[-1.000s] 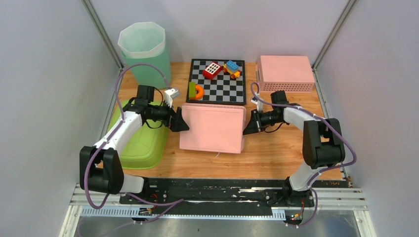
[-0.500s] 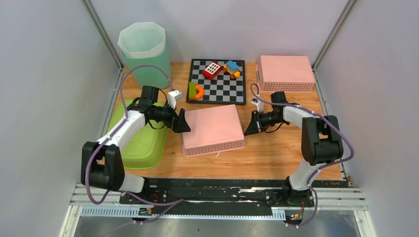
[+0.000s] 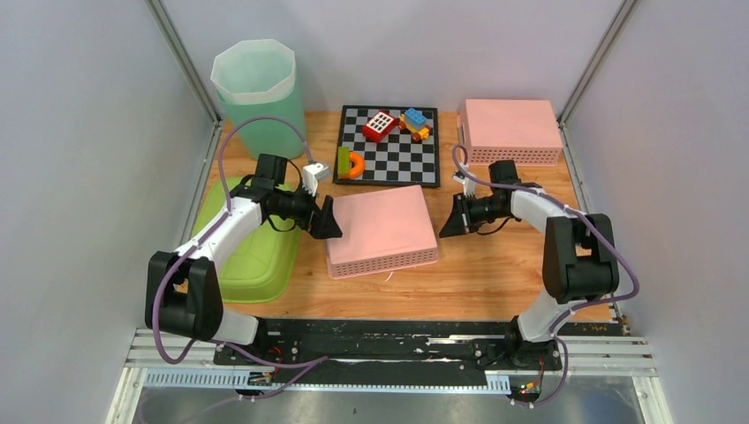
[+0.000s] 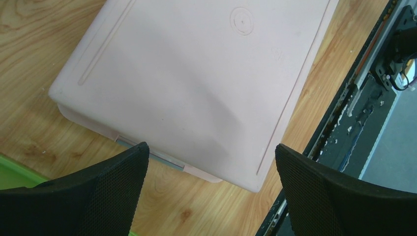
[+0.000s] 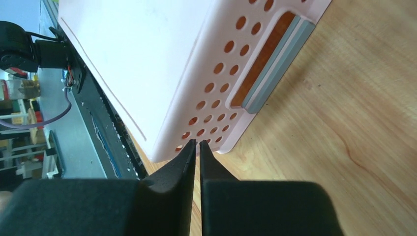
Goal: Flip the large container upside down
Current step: Turn the container upside down at the center of the board, then move the container to the center of the board.
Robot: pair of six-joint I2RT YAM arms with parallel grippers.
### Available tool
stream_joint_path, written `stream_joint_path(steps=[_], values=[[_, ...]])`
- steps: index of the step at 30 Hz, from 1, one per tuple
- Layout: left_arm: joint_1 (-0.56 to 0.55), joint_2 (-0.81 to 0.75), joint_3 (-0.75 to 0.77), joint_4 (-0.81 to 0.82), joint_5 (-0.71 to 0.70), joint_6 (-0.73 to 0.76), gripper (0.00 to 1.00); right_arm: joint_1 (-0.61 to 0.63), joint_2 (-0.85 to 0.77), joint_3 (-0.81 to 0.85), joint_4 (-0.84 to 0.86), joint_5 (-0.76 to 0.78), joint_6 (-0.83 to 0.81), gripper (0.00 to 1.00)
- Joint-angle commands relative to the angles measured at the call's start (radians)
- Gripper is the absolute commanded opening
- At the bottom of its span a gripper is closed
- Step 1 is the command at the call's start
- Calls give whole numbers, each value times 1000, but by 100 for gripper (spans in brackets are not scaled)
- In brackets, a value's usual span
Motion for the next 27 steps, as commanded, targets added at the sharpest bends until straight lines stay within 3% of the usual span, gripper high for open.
stream_joint_path(steps=[1,7,16,27], values=[[-8,1,-2,7,-12,11,100,-28,-85,14,-4,14,-20,10],[-8,-15,-2,9,-32,10,100,-44,-160,-21,45,-4,5,29],[-8,-30,-4,18,-105,1,100,-41,-250,-46,95,-20,31,46],[-55,42,27,-18,-117,23,100,-36,-338,-66,114,70,-4,47]])
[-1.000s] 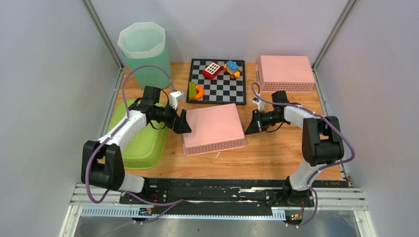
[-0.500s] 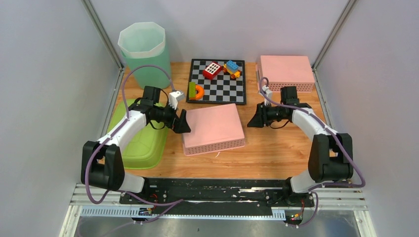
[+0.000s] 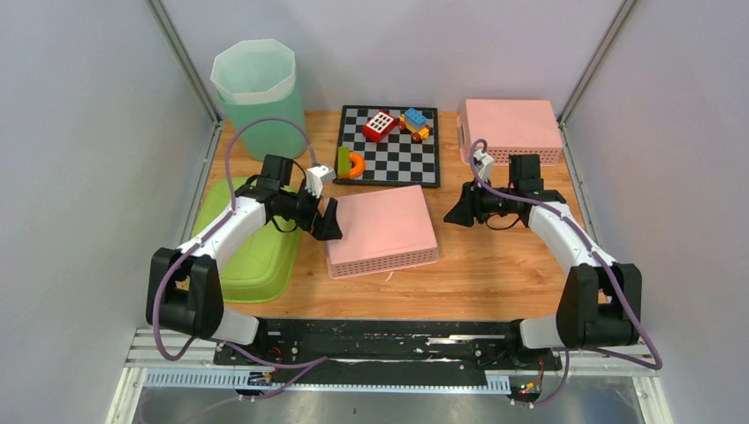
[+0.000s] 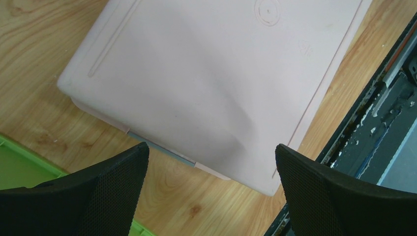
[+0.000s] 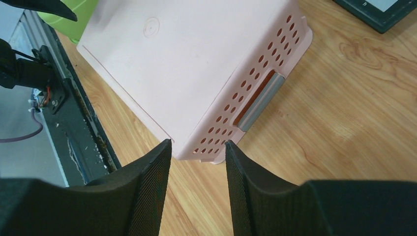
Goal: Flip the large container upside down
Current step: Move the container to the center of the board.
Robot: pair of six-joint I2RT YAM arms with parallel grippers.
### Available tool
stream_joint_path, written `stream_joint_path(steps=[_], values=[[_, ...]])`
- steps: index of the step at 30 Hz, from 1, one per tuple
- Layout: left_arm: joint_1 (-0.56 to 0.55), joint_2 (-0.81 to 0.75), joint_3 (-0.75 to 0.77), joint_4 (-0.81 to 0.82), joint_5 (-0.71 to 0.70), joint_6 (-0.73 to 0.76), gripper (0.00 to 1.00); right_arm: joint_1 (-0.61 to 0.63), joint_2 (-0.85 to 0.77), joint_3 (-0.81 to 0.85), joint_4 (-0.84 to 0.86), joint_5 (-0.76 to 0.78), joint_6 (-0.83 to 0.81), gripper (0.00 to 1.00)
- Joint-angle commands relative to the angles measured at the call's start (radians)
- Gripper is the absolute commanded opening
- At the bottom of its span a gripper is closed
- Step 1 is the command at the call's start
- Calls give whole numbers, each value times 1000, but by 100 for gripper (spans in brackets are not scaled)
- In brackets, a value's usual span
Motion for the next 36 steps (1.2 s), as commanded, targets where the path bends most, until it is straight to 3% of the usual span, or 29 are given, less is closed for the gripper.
stream_joint_path(steps=[1,13,26,32,36], values=[[-36,46,33,-26,-7,33,100,-7,-44,-21,9,44,-33,47],[-176,177,169,-104,-6,88,100,-13,-186,-64,70,135,-64,47],[-337,250,249,-125,-25,128,100,-20,-200,-74,79,150,-76,48],[-321,170,322,-195,-35,166,100,-21,-210,-83,88,140,-80,50],[-230,55,323,-185,-22,141,100,-17,-223,-94,104,130,-76,54]])
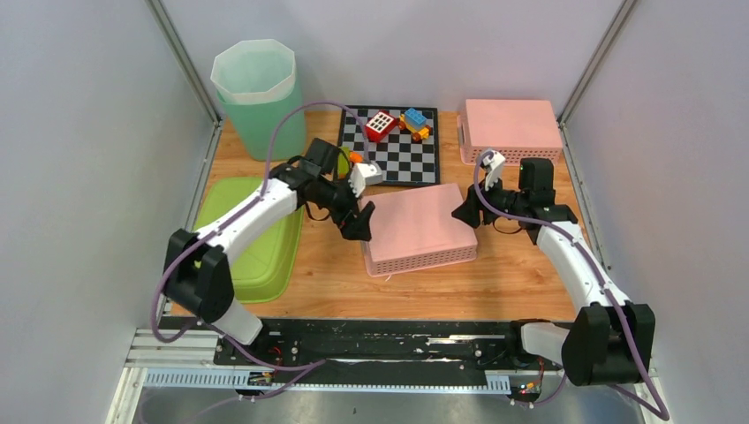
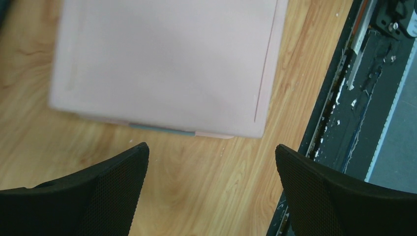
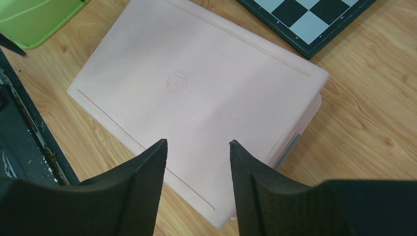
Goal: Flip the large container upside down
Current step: Move the container to the center of the board.
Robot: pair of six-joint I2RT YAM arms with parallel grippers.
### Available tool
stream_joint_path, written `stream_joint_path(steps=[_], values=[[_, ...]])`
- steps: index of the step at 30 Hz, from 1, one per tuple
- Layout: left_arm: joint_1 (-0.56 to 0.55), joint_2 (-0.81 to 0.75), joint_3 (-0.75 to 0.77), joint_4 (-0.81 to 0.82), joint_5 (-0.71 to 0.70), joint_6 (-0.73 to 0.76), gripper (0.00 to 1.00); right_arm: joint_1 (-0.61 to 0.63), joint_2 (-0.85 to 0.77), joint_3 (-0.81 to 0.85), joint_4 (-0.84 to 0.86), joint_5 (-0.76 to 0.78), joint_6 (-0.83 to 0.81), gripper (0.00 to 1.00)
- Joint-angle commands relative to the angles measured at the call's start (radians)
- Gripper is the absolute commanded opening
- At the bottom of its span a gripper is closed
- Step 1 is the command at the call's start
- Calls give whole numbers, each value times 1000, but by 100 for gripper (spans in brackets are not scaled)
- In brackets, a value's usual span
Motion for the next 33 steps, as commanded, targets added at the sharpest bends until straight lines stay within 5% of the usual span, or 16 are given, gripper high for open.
stream_joint_path(steps=[1,6,12,22,33], values=[[110,-150,32,-17,5,-1,100,-11,-36,-27,30,-14,-12,57],[321,-253,-23,-1,9,-21,100,85,-94,-39,57,87,-43,77],[460,-388,-146,33,-47,-14,100,452,-75,22,60,423,-201,82],[499,-521,-234,117,-150,-34,100,751,295,329,7,606,-207,88],[499,-506,-266,149,-190,-28,100,830,598,516,-130,718,-109,82]])
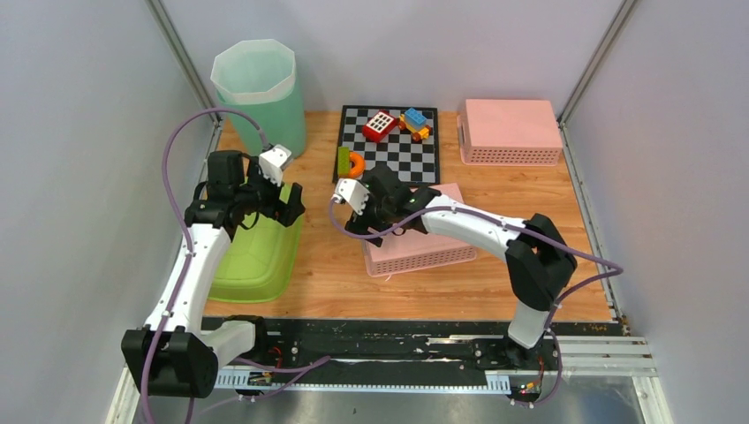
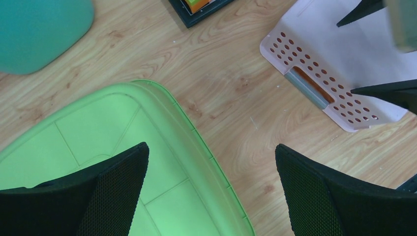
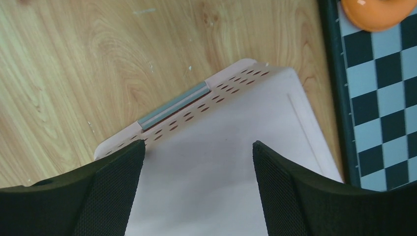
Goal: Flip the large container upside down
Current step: Move the container to the center of the board.
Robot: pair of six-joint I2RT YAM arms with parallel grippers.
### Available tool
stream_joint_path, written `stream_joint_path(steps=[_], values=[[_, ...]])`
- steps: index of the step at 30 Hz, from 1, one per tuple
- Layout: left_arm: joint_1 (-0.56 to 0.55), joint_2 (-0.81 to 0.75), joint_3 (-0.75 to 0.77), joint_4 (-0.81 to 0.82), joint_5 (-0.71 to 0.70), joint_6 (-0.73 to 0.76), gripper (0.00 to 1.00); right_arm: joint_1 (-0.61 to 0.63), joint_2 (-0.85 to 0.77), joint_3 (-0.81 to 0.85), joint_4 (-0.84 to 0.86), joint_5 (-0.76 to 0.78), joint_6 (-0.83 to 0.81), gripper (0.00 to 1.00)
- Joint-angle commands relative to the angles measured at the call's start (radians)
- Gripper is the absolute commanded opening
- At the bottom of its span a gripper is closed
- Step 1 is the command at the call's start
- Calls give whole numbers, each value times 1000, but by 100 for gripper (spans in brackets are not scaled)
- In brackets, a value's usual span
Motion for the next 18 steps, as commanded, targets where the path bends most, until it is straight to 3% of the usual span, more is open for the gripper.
stream_joint_path(steps=[1,10,18], values=[[6,-5,-12,38,-18,-3,100,31,63,69,-120,64,40,81],[6,-20,-27,57,-24,-5,100,35,48,42,-320,49,-76,76],[7,-13,-30,67,-10,-6,100,32,-143,-191,-447,13,-174,74]])
